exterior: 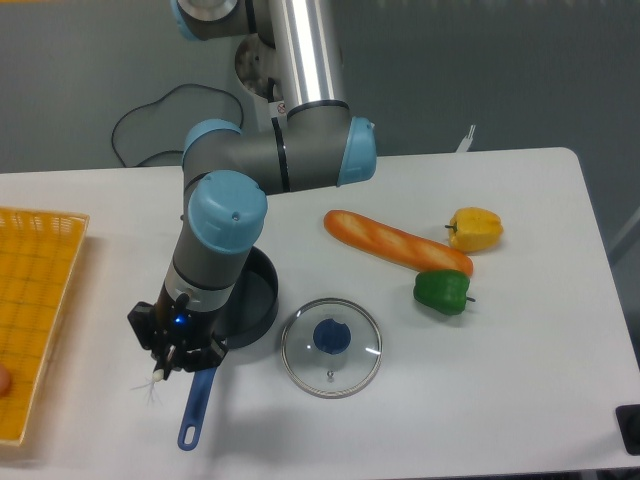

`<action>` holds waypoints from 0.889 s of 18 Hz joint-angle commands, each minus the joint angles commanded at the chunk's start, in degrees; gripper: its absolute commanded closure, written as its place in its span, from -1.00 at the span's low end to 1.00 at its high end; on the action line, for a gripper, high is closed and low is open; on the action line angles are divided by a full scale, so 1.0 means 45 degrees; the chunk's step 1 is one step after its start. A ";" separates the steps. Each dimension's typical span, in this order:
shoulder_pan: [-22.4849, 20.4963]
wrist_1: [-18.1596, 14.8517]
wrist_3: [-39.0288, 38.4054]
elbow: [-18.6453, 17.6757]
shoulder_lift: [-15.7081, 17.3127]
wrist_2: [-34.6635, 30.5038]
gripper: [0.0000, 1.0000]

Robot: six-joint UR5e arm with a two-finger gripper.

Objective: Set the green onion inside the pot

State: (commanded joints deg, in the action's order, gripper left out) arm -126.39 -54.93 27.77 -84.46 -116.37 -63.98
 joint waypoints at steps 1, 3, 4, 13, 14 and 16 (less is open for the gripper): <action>0.0000 -0.0019 0.0000 -0.0040 0.0020 0.0000 0.92; 0.0000 0.0000 0.0000 -0.0176 0.0078 0.0000 0.92; 0.0039 0.0000 0.0000 -0.0196 0.0078 0.0000 0.92; 0.0059 0.0000 -0.0020 -0.0294 0.0039 0.0000 0.92; 0.0059 0.0000 0.0000 -0.0333 0.0059 0.0000 0.92; 0.0059 0.0000 0.0000 -0.0391 0.0078 0.0000 0.92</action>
State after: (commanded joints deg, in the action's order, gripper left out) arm -126.12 -54.93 27.77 -86.22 -116.02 -63.98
